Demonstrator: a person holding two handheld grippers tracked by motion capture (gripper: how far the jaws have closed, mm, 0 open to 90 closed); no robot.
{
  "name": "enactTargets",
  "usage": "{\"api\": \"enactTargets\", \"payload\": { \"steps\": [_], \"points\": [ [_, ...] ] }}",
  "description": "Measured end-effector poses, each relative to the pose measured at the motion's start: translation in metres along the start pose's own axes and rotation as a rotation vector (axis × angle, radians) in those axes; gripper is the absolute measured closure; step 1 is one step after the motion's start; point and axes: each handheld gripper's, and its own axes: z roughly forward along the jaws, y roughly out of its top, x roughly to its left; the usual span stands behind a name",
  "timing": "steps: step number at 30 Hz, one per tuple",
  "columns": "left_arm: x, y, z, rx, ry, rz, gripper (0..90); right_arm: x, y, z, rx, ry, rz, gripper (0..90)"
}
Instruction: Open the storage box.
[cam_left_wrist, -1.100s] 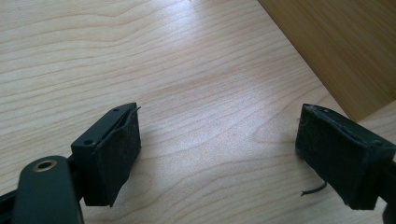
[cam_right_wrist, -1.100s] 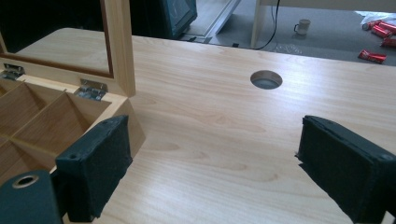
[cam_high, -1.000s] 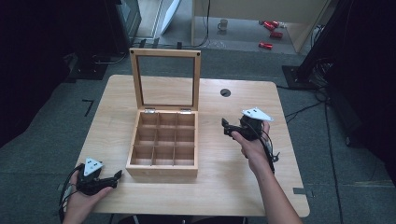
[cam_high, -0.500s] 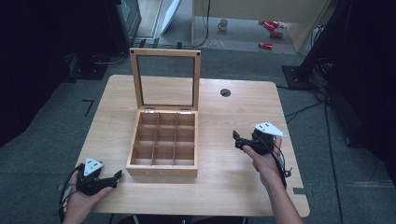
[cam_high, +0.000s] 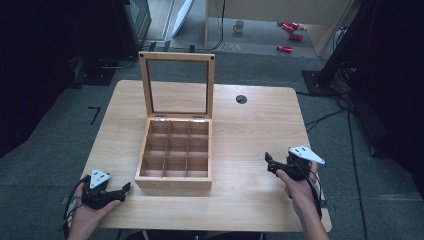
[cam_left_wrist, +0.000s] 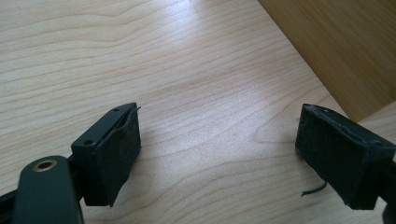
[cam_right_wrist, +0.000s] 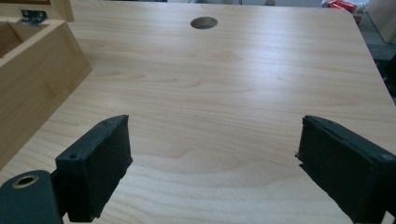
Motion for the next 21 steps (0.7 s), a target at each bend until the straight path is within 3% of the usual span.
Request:
{"api": "enactTargets", "payload": {
  "steps": [21],
  "points": [
    [0.000,0.000,0.000,0.000,0.000,0.000,14.3,-0.040,-0.060,-0.036,0.091,-0.085,0.070,9.3]
  ]
}}
